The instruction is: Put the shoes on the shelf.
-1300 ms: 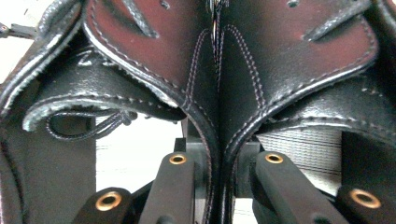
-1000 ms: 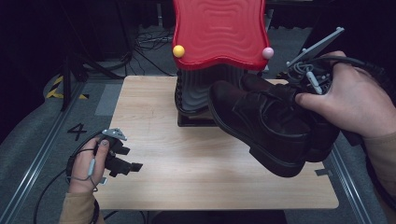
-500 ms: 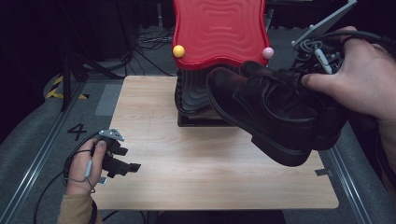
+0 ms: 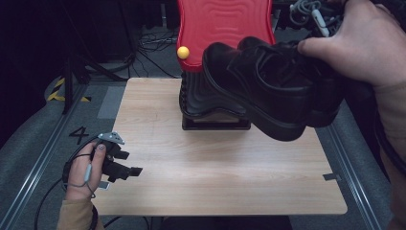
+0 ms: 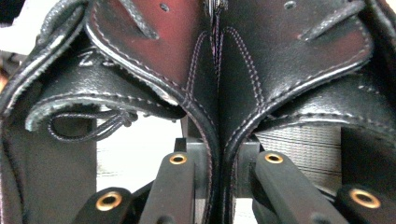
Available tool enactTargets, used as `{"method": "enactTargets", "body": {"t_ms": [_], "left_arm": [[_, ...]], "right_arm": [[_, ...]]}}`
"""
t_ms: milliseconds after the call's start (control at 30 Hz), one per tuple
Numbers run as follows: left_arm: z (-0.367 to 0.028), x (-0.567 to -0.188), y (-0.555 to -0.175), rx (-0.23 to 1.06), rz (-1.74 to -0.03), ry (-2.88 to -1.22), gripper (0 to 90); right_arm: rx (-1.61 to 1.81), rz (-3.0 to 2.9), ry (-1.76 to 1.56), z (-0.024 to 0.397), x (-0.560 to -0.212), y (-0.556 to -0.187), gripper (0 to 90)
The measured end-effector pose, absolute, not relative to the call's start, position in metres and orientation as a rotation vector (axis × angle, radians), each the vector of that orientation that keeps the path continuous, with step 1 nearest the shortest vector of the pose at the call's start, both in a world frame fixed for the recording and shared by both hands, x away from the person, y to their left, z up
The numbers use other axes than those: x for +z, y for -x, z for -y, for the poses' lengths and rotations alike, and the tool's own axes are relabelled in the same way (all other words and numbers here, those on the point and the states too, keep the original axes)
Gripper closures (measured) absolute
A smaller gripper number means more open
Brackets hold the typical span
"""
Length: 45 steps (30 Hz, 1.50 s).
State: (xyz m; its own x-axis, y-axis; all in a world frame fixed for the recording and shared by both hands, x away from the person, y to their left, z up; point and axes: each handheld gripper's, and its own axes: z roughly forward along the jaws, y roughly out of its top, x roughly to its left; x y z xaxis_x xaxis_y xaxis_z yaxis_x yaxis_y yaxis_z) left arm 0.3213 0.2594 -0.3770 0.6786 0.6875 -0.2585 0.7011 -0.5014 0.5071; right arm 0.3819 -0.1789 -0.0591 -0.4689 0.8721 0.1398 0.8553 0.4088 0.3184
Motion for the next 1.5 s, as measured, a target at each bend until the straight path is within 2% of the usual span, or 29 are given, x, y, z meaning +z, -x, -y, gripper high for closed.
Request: {"method": "enactTargets", "body": {"t_ms": [867, 1500], "left_arm": [[-0.268, -0.384, -0.325, -0.041, -1.100, -2.296, 17.7], [-0.271, -0.387, -0.327, -0.049, -1.101, -2.290, 17.7]], "right_arm": [[0.618, -2.350, -1.721, 0.137, -0.016, -0.479, 82.2], [0.718, -2.202, -1.781, 0.114, -0.019, -0.537, 82.2]]}}
